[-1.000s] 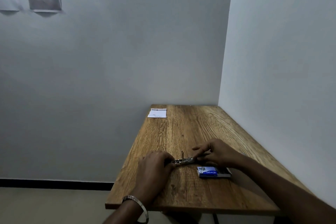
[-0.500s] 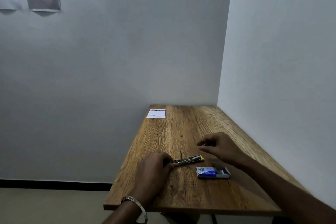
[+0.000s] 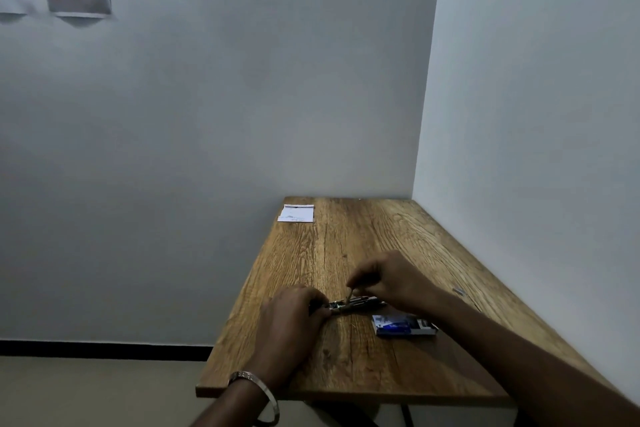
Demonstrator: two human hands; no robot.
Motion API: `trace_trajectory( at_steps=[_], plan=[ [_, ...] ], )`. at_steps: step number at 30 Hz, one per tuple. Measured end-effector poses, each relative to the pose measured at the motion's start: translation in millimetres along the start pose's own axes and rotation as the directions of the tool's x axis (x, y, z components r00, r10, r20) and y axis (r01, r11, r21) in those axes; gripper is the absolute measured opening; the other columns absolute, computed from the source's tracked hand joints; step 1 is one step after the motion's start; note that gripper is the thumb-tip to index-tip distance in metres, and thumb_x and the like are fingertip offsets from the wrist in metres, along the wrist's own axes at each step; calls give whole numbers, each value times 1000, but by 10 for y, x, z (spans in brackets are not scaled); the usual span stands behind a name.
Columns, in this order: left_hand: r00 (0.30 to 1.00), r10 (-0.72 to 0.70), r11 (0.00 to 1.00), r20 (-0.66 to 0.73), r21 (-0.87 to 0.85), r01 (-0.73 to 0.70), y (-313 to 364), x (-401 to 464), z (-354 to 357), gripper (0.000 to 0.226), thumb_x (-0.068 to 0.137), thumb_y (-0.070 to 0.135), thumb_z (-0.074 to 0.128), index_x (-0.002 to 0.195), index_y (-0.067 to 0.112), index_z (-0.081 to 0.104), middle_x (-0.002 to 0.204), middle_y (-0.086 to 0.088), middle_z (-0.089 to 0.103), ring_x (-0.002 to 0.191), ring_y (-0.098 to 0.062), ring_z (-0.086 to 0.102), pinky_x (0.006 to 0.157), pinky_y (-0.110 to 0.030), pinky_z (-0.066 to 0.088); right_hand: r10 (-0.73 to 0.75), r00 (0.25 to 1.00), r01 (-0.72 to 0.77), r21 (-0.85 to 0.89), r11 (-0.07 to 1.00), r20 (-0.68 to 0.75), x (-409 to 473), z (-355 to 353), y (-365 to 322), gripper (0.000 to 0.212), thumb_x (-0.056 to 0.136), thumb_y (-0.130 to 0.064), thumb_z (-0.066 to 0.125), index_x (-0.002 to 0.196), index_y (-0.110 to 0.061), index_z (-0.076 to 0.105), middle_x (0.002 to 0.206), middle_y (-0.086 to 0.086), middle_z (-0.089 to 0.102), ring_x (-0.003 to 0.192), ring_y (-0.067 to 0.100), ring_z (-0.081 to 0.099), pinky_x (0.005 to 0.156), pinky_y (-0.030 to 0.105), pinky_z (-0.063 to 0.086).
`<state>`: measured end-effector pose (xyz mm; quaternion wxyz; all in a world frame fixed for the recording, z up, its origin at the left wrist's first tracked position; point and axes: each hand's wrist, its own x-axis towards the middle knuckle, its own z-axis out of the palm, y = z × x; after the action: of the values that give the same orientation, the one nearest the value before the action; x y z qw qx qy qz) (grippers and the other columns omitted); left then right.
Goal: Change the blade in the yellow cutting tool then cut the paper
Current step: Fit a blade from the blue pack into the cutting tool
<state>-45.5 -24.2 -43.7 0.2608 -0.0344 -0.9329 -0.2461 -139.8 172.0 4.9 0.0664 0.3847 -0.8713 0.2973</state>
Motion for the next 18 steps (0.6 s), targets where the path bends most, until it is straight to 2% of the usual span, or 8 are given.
trace_trajectory(
  at_steps=[5, 10, 18],
  plan=[
    [1000, -4, 1000, -15, -11, 4, 11, -7, 5, 15, 89, 41, 65, 102, 35, 71, 97, 18, 65, 92, -2, 56, 87, -36, 52, 37, 999, -37, -31, 999, -18, -62, 19, 106, 12, 83, -9, 78, 92, -16, 78, 84, -13, 74, 75, -5, 71, 72, 18, 59],
    [1000, -9, 1000, -6, -23, 9, 0, 8, 10, 16, 89, 40, 65, 102, 34, 71, 98, 17, 66, 93, -3, 57, 89, -37, 52, 89, 996, -89, -15, 996, -9, -100, 54, 150, 10, 82, -15, 80, 89, -20, 79, 78, -14, 74, 70, -3, 72, 63, 12, 55],
    [1000, -15, 1000, -14, -27, 14, -15, 17, 29, 15, 88, 41, 67, 101, 35, 71, 95, 18, 66, 90, 0, 57, 87, -36, 52, 138, 989, -137, -15, 990, 50, -50, 0, 157, 9, 81, -16, 80, 90, -14, 79, 84, -6, 77, 75, 1, 73, 73, 23, 61]
  ],
)
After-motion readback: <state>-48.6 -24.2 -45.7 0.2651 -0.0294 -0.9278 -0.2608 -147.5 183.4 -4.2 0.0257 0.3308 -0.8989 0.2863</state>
